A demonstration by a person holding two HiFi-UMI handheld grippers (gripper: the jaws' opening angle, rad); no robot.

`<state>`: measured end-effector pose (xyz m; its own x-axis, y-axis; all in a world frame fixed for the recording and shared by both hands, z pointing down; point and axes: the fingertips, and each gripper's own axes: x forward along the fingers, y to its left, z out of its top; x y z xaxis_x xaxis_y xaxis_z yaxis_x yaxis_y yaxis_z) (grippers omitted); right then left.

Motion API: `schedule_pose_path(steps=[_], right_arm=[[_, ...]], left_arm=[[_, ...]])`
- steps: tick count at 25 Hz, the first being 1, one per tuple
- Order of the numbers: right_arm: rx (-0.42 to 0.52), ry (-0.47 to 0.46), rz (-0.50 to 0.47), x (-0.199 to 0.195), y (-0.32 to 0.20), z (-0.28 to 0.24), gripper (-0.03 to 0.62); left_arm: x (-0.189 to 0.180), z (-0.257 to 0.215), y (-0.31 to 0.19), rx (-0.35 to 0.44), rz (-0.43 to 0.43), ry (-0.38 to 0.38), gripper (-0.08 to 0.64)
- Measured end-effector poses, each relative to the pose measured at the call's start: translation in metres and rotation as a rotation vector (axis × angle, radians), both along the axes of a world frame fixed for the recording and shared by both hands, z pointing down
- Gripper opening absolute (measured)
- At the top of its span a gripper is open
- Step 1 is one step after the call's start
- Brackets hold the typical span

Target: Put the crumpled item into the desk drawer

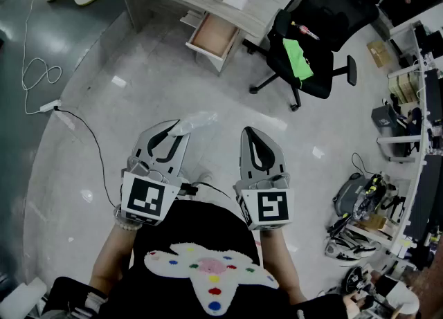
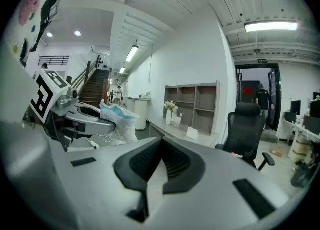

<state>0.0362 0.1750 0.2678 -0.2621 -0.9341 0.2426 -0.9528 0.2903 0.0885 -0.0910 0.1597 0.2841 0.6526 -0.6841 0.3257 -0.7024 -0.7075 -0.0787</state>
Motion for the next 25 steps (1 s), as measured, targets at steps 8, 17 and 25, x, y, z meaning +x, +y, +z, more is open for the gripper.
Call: schedule_pose_path(steps=[8,17,25], right_arm=[[-0.005,0.005,-0.005,-0.001,0.003,0.002,0.004],[-0.010,0.004,-0.032,-0.002,0.006,0.003,0.004],[-0.005,0.007,-0.066,0.001,0.009,0.005,0.005]], left_arm=[[0.000,-0.001,0.002,0.008,-0.004,0.007,0.063],[0.004,-0.001,0.003,0.012,-0.010,0.003,0.064],[0.011,0.000,0.008,0.018,-0.034,0.000,0.063]])
